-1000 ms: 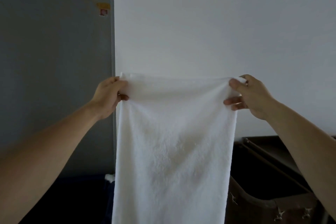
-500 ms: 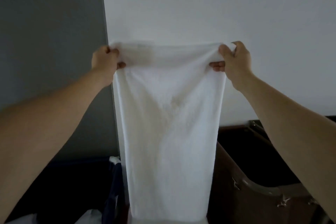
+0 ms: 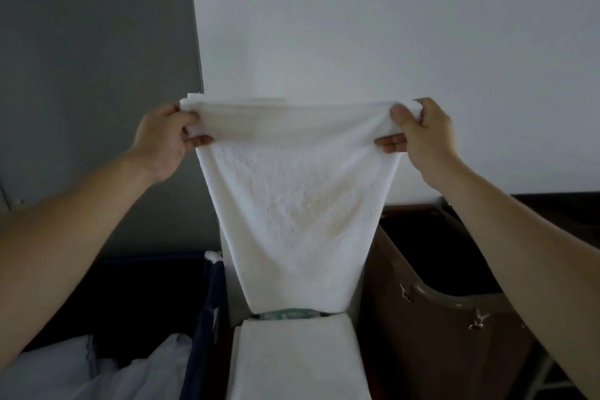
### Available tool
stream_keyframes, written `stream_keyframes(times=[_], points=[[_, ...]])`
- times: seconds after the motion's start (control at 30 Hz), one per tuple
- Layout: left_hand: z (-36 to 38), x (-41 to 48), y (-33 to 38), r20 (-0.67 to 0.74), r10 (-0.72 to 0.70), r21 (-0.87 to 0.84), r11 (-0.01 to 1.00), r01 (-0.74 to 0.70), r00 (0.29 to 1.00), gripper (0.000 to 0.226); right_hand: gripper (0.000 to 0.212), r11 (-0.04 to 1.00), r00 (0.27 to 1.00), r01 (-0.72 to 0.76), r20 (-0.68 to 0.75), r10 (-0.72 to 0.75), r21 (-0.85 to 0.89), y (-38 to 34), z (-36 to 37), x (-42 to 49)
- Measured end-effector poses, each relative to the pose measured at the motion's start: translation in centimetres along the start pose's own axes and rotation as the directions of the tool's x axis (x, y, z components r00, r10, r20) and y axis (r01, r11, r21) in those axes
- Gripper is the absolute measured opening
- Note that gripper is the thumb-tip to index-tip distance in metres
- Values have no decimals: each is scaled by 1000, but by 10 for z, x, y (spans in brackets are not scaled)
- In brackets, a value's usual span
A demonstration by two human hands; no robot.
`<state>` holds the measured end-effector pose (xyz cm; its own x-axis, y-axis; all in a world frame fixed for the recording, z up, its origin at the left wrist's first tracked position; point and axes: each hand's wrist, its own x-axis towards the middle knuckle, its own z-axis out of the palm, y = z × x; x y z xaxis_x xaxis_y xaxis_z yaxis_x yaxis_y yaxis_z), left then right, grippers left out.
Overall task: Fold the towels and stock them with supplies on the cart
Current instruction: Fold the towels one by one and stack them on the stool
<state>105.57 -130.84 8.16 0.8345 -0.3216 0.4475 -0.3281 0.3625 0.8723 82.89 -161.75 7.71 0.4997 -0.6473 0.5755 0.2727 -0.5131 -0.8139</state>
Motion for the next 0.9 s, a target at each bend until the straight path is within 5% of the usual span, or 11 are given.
stream_keyframes(times=[0.17,0.3,0.5,0.67,0.77,0.9], points=[[-48,-88,-21,86,-185,77,981,178,979,18,21,989,985,-148,86,149,-16,14,-17,-99],[-88,-180,-57,173,-427,186,899,397,887,27,24,935,914,-322,208,348,-150,38,-28,-188],[-135,-272,-104,220,-707,347,700,624,672,22,33,796,693,-460,401,599,-394,66,-47,-283],[-149,-289,-124,370,-807,587,587,558,461,23,31,698,472,-440,516,715,-565,73,-67,-311],[-148,-275,-140,388,-832,672,549,496,396,24,27,685,482,-391,497,721,-615,83,-69,-308],[-135,-228,-177,298,-814,549,574,608,499,26,24,715,623,-349,420,660,-606,118,-51,-270]])
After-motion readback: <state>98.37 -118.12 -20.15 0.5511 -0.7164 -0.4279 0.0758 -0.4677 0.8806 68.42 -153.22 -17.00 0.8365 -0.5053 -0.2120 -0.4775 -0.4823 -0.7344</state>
